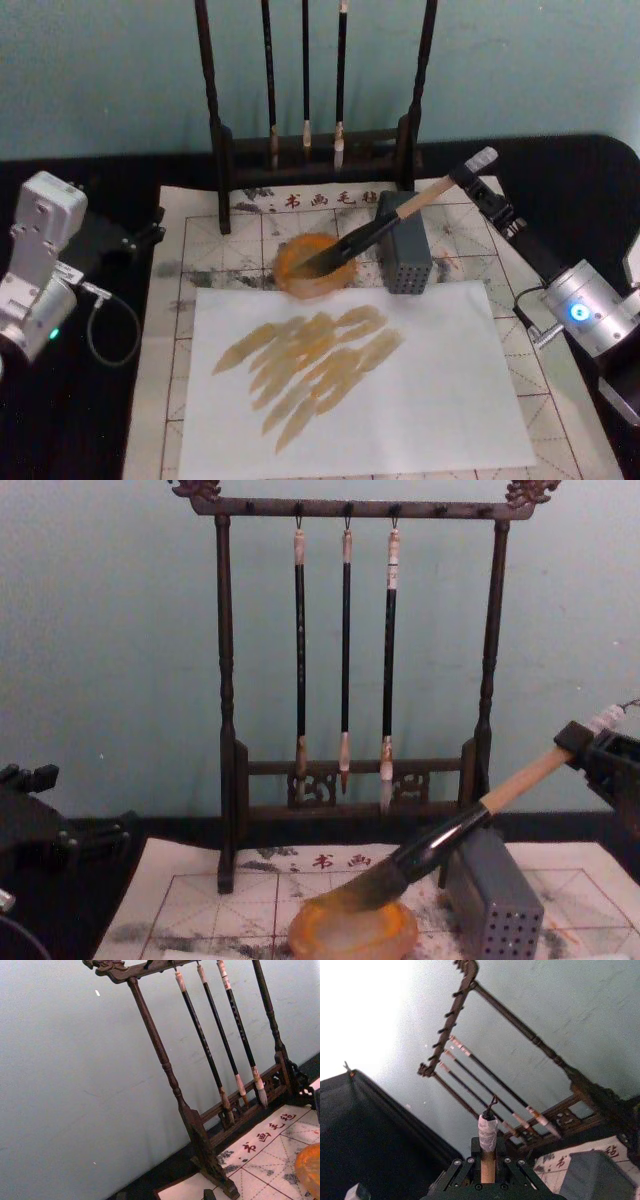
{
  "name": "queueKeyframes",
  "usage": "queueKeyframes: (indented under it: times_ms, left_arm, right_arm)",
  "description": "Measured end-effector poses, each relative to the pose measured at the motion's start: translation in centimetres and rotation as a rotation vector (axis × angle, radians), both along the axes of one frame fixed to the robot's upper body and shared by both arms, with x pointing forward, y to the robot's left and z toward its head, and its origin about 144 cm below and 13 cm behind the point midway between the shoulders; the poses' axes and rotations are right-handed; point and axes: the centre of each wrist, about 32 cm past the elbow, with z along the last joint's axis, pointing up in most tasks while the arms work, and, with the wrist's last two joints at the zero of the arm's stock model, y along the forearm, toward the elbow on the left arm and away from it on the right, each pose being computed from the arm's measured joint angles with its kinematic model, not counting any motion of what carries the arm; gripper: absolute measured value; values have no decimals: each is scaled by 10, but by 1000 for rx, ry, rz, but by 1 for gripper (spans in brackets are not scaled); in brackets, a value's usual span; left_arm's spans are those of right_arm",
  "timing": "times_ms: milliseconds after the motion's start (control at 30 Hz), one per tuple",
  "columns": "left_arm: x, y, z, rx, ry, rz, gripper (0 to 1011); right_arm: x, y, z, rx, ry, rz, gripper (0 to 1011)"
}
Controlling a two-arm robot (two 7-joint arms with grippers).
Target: Pick up the brush from the inkstone, write on the paper, then place the brush back to its original position.
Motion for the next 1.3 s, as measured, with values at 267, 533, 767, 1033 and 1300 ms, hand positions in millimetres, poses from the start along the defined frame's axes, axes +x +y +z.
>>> queueKeyframes:
  times_ms: [267, 533, 767, 1033, 1300]
  left_arm:
    - [0, 0, 0, 0, 0, 0, 1001]
    - [0, 0, 0, 0, 0, 0, 1001]
    - [0, 0, 0, 0, 0, 0, 1001]
    - [0, 0, 0, 0, 0, 0, 1001]
    - [0, 0, 0, 0, 0, 0, 1001]
  right_arm:
    - [-11, -11, 14, -18, 11, 84, 185]
    - [-18, -22, 24, -75, 1, 154, 185]
    - [-20, -29, 29, -138, -14, 183, 185]
    - [-21, -42, 36, -234, -46, 191, 185]
    - [-24, -54, 44, -320, -63, 203, 185]
